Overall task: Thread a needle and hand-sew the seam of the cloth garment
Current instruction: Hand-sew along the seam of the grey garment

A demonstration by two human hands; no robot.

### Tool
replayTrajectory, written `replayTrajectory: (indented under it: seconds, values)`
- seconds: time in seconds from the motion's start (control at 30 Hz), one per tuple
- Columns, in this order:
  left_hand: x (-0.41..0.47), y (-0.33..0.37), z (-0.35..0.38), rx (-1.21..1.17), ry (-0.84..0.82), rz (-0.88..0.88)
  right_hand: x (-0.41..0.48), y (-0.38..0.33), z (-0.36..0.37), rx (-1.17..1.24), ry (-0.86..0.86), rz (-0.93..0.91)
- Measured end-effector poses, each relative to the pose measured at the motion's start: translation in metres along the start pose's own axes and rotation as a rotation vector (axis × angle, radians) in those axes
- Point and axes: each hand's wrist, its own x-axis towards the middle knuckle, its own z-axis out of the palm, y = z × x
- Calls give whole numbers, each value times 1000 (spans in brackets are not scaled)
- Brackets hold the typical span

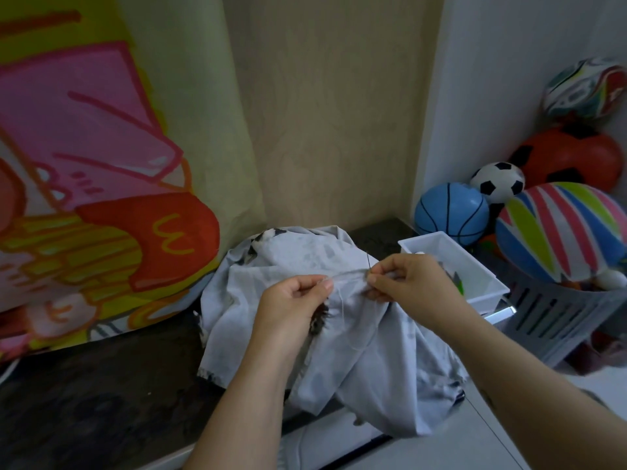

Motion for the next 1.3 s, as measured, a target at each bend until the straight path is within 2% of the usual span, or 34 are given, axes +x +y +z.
replayTrajectory:
  seconds: [0.2, 0.3, 0.53, 0.63, 0.77, 0.9, 0.97, 1.03, 1.1, 1.3]
  values:
    - [-2, 4, -2, -247, -139, -118, 1, -2, -1, 51, 0, -7]
    - [-4, 7, -2, -285, -159, -135, 1, -3, -1, 60, -2, -7]
    - [-4, 7, -7, -181, -142, -110, 1, -4, -4, 80, -22, 12]
    - [-3, 3, -7, -48, -80, -66, 0, -5, -4, 80, -21, 14]
    - [-1, 2, -3, -17, -14, -42, -2, -7, -6, 72, -37, 46]
    - [0, 1, -2, -24, 22, -20, -8, -19, -13, -134, 104, -87]
    - [-1, 2, -2, -13, 43, -5, -14, -30, -12, -165, 33, -129]
    - [-2, 3, -2, -10, 50, 7, -21, -37, -5, -188, -161, -90]
    - [-2, 4, -2, -6, 55, 17, -24, -36, 4, -220, -270, -59]
    - [-3, 3, -3, -1, 49, 30, -23, -32, 11, -237, -267, -45]
